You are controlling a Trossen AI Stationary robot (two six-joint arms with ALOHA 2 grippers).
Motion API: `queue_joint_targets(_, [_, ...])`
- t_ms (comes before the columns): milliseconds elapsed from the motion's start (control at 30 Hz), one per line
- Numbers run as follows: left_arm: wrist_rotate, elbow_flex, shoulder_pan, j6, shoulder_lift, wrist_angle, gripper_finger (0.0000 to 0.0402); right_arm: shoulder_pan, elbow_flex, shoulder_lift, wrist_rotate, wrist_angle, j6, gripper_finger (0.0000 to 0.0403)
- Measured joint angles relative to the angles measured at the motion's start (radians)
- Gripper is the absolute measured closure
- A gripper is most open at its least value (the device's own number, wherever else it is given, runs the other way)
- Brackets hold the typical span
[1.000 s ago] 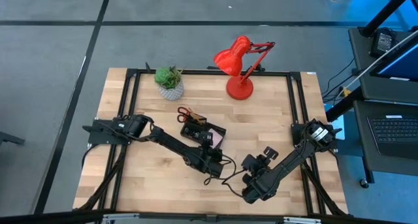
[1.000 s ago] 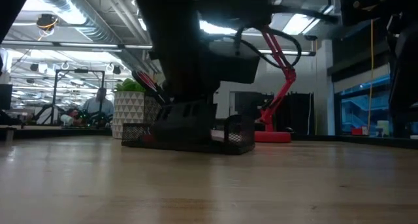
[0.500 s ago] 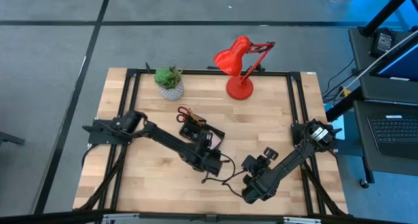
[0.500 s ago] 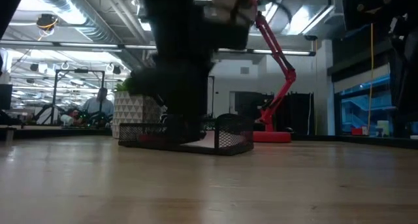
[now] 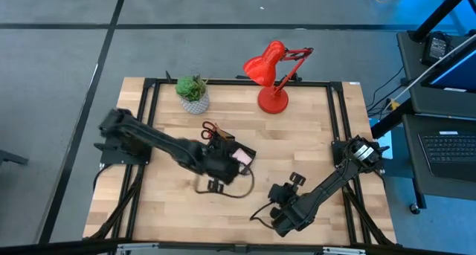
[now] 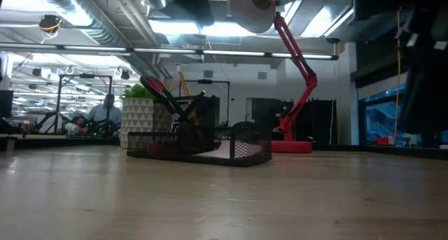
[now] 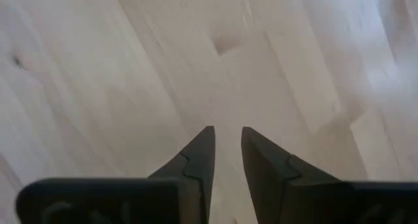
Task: Pick and place office supplies into organizer
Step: Adjust the black desk organizer on the table
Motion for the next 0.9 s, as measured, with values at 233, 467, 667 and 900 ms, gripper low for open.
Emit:
queue_joint_targets(233, [0.110,-0.241,0.002,0.005,-0.287,0.272,0.0273,-0.008,0.000,-0.001,0.133,0.099,-0.102,0.0323])
queue_joint_targets(467, [0.122,-0.579,-0.010,-0.012,-0.570,0.569,0.0274,-0.048,0.000,-0.054,0.240,0.415,-0.395,0.0323])
queue_joint_targets(667, [0.130,-0.883,-0.029,-0.022,-0.763,0.844,0.0274,-0.108,0.000,-0.057,0.182,0.760,-0.744,0.0323])
queue_joint_targets(900, [0.127,-1.155,-0.046,-0.019,-0.910,1.093,0.0274,-0.203,-0.015,-0.054,0.119,0.840,-0.864,0.0323])
